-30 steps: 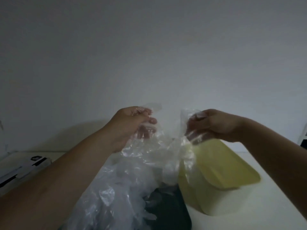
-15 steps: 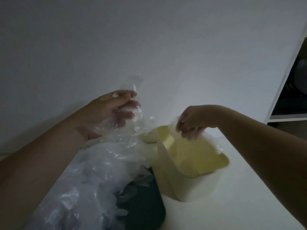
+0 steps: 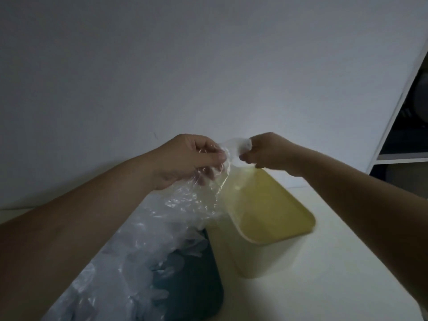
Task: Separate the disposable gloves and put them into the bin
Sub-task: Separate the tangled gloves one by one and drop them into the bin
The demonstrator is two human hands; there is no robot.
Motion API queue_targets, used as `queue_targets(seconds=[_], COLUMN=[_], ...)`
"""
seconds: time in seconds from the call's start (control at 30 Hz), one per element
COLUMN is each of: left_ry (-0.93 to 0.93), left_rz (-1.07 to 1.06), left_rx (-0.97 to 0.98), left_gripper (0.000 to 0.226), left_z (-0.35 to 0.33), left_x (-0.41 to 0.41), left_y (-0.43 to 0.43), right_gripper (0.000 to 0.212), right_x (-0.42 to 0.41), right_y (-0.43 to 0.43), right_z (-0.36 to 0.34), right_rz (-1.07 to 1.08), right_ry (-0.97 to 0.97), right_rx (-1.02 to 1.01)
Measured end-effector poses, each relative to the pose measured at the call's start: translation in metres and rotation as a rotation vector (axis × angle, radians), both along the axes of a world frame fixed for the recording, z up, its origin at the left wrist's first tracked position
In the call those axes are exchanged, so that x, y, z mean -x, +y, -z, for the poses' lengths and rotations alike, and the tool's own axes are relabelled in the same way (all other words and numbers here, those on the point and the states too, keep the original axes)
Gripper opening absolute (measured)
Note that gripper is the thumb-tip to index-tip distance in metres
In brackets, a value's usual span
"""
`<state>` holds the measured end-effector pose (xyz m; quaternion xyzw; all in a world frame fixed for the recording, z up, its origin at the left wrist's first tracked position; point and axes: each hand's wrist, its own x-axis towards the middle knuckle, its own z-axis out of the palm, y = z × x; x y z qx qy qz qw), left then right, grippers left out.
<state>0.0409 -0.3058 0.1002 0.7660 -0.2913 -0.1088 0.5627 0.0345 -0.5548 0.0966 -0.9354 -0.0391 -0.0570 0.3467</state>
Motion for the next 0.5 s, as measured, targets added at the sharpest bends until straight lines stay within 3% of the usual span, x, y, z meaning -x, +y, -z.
queue_targets(seconds=[0.03,0.1,0.17,0.27,0.3,0.4,0.5], left_ry=[0.057,0.134,0.142,0.027,0.013,0.102,0.256], left_rz=[0.031,0.07,0.045,-0.049,-0.065,-0.058,-0.042], left_rx=[0.044,0.123,0.148,0.049,0.033,0.027,-0.016], left_gripper=[0.02,0.018,0.019,0.026,0.029,0.043,0.046], left_z=[-0.001,-0.003,-0.002,0.002,0.003,0.005,0.01], left_x=[-0.001,-0.003,-0.006,-0.009,-0.011,-0.016,-0.023], left_y=[-0.005,-0.012,-0.02,-0.026,-0.026,-0.019,-0.003], right_gripper=[0.035,0.073,0.102,0.11,0.102,0.041,0.017], right_x=[0.006,0.016,0.023,0.029,0.03,0.025,0.019], right_y=[-0.003,-0.007,-0.007,-0.003,-0.001,0.007,0.009], right_z=[-0.003,-0.005,0.001,0.009,0.011,0.012,0.018], right_rz=[-0.078,-0.241,-0.373,-0.538,-0.527,-0.301,-0.215], right_ry=[0.093,0.287,0.379,0.363,0.333,0.244,0.247], right_rx=[-0.246,-0.571,-0.652,-0.59,-0.587,-0.623,-0.643])
